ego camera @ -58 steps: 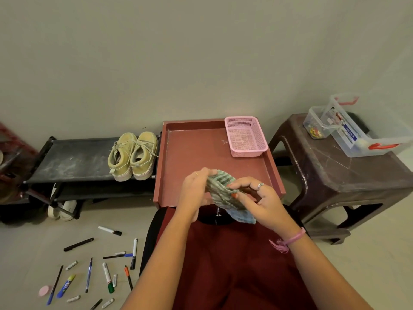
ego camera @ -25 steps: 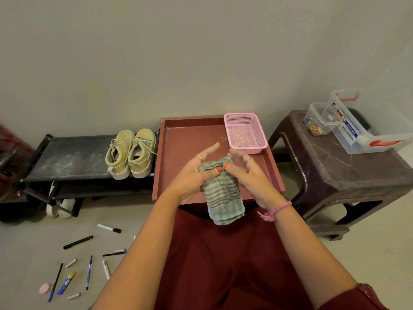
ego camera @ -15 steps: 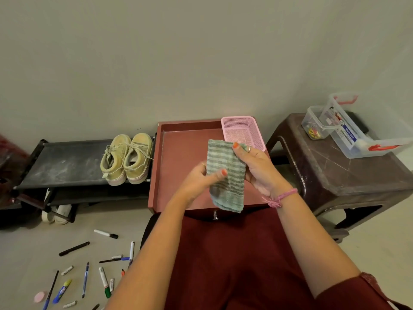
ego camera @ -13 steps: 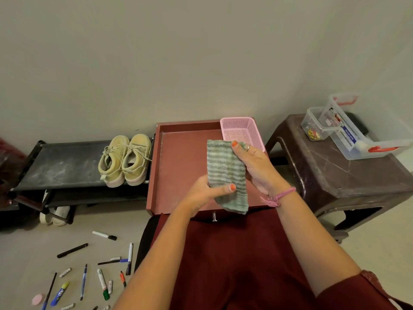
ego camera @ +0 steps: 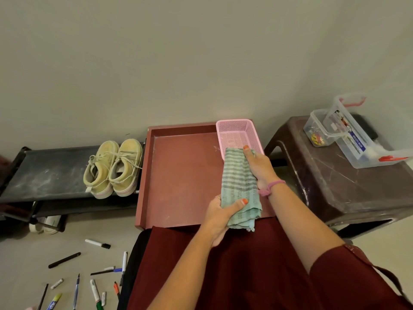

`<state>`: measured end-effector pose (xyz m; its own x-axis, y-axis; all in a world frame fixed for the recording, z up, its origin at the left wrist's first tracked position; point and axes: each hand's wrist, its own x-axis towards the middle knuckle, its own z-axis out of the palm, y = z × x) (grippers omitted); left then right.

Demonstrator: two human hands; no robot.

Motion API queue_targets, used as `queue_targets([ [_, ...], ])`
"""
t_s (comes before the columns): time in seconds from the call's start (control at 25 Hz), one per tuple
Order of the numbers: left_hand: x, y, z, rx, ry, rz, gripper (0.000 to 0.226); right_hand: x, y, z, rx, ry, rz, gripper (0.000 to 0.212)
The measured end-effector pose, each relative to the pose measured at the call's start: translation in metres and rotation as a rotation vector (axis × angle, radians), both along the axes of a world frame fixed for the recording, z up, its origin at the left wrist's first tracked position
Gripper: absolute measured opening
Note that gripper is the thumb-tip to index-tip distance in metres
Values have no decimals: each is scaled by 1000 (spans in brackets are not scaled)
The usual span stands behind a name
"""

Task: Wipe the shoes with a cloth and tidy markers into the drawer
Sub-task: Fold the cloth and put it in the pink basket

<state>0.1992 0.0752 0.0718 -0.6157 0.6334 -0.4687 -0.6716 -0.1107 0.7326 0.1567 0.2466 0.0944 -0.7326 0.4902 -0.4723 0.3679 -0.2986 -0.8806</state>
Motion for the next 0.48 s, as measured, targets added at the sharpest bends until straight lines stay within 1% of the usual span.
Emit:
queue_targets([
  [0.08,-7,12,0,20,-57,67,59,-8,18,-4,-233,-48,2,24],
  [0.16,-19,25,-3,14,-69,160,71,-14,40,-3,-364,-36,109,22],
  [0.2,-25,31,-5,12,-49,200,75,-18,51,-3,-393,-13,157,27],
  [0.24,-32,38,-5,10,-8,225,74,-23,61,-4,-401,13,178,39],
  [0.28,-38,45,-6,-3,55,233,66,-29,69,-5,-383,41,178,51],
  [0.32,-44,55,-7,-30,125,224,55,-38,77,-6,-343,69,164,56],
  [0.4,-57,73,-8,-103,254,183,37,-59,86,-7,-196,109,124,46],
  [0.48,-76,90,-10,-223,398,160,36,-82,94,-12,-79,130,102,35],
])
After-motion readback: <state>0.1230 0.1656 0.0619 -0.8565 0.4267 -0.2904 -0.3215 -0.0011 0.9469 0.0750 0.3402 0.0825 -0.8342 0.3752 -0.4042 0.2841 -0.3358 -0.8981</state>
